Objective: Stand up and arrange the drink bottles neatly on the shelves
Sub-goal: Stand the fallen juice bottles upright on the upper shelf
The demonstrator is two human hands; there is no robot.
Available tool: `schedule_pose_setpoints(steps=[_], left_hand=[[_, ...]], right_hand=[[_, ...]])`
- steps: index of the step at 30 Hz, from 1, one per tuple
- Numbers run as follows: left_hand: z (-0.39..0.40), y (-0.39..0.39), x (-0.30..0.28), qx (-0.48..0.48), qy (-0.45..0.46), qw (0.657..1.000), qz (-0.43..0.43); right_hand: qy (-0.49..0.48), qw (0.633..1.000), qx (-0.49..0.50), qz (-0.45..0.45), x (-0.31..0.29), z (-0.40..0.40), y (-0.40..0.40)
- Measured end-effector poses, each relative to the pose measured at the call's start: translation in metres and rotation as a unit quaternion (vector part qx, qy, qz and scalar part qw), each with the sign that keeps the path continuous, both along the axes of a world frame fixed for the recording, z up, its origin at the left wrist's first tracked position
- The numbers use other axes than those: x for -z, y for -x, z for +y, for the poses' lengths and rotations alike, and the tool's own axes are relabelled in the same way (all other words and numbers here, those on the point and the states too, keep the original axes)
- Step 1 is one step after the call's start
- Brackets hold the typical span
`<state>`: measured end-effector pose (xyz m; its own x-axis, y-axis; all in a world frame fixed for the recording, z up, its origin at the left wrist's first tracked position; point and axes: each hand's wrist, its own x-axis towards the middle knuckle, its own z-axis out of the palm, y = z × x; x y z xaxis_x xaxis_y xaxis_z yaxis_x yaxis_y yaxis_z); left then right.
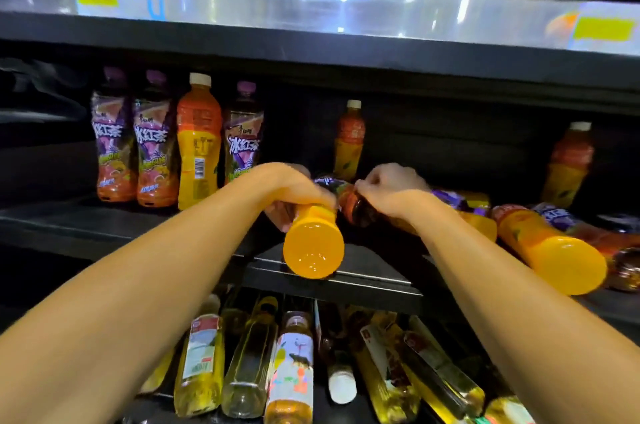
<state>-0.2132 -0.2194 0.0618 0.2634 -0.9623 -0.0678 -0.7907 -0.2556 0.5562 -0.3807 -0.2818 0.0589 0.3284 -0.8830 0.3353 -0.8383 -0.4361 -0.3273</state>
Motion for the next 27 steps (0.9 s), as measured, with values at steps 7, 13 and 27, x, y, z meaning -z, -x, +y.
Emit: schedule_pose_setpoints(steps=[7,13,27], left_hand=[[0.042,-0.016,0.000,0.005,0.059,0.998,-0.023],[0.097,-0.042,0.006,0.050,0.261,0.957,0.113],[0.112,-0.086,0.026,0.007,0.515,0.854,0.072]], right_hand=[[0.021,0.993,0.006,0.116,0.004,-0.034,-0.036],[0.017,0.987,0.024,0.161,0.005,-0.032,-0.057],[-0.002,0.983,0.004,0.186,0.001,0.024,-0.052]])
